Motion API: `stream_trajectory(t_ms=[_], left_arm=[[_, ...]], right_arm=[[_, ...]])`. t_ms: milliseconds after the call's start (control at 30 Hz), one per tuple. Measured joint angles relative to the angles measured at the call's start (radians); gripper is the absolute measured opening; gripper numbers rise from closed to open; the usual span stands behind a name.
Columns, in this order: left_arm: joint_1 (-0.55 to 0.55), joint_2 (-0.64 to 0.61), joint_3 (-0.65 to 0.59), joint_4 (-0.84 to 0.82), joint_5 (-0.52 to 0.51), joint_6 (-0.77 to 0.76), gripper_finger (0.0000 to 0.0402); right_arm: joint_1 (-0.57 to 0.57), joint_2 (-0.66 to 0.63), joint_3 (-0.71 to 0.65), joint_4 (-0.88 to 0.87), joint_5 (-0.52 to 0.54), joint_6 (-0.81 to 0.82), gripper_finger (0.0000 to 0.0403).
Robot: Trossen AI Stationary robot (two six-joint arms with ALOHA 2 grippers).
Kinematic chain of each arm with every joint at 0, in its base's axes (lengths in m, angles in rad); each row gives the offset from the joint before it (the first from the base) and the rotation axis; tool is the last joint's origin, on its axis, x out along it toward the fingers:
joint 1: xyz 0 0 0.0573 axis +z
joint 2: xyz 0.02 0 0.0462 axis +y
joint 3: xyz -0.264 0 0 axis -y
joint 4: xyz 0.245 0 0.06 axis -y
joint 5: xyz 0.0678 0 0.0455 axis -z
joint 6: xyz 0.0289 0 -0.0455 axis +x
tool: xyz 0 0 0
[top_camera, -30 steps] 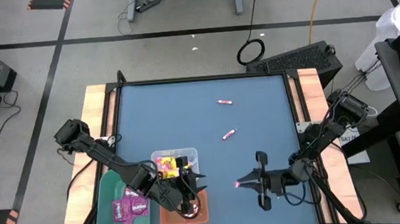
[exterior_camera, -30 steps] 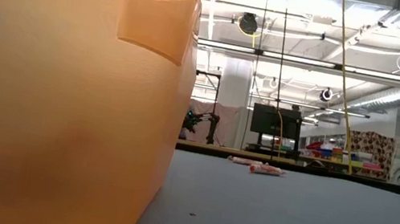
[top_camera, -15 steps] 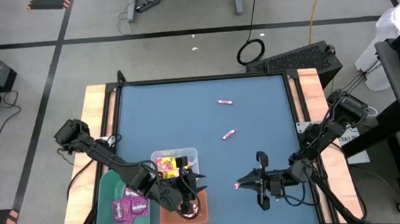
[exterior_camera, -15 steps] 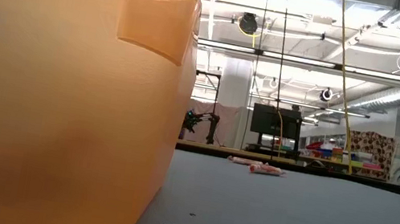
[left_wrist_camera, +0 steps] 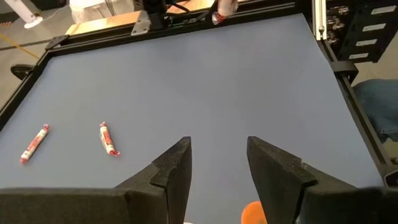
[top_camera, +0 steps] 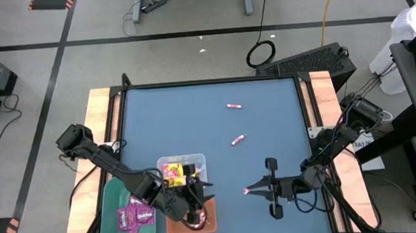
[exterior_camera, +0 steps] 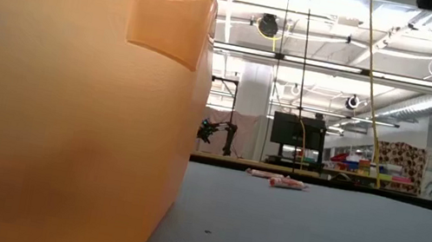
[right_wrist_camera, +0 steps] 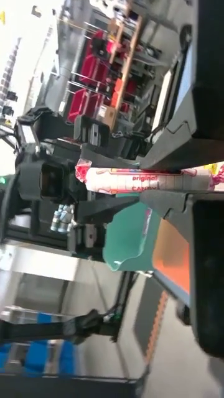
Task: Sort candy
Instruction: Put the red candy into the orange bin
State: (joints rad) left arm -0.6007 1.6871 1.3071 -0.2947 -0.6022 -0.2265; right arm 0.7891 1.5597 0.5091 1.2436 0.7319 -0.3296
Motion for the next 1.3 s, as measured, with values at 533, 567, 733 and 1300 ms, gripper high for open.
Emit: stream_trajectory(t_ms=[533,567,733,1300], left_arm=[[-0.120,-0.055,0.001,-0.017,-0.005,0.090,0.0162],[-0.128,-0.054,0.001,-0.024,-0.006,0.095,0.0162],[-0.163,-0.061,0.001,-0.104,-0.084,0.070,0.0162],[-0.279,-0.112,0.001,-0.320,-0.421,-0.109,0.0162]], right_arm=[[-0.100,0.141,0.138,-0.018,-0.026,0.360,0.0029],[-0.108,0.160,0.168,-0.045,-0.049,0.355,0.0029],[-0.135,0.240,0.325,-0.218,-0.084,0.387,0.0029],[-0.251,0.387,0.587,-0.702,-0.347,0.625,0.0030]])
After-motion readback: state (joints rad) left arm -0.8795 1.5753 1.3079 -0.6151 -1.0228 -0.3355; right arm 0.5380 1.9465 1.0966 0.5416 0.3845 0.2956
